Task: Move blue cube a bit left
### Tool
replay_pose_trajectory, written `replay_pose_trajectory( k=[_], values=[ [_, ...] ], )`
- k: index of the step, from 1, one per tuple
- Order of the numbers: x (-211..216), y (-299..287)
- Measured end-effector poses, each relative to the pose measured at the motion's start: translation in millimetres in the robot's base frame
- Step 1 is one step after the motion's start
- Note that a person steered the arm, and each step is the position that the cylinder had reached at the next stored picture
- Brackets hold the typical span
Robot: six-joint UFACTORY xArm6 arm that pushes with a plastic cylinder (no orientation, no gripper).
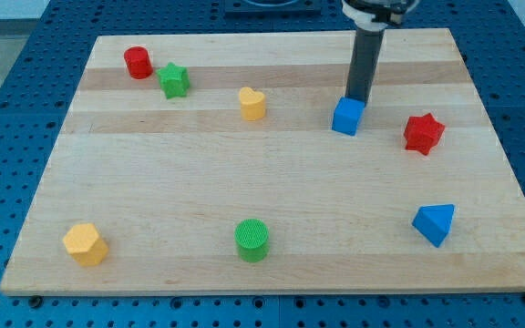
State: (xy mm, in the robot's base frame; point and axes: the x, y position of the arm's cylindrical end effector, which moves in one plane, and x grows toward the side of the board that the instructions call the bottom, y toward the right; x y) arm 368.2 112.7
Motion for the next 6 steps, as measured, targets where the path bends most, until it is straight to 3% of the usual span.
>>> replay_pose_trajectory(
  k=[1,2,3,5,6],
  values=[
    [6.2,-44.9],
    [14.7,17.7],
    [32.2,25.0],
    [40.6,-71.5],
    [47.4,-8.1]
  ],
)
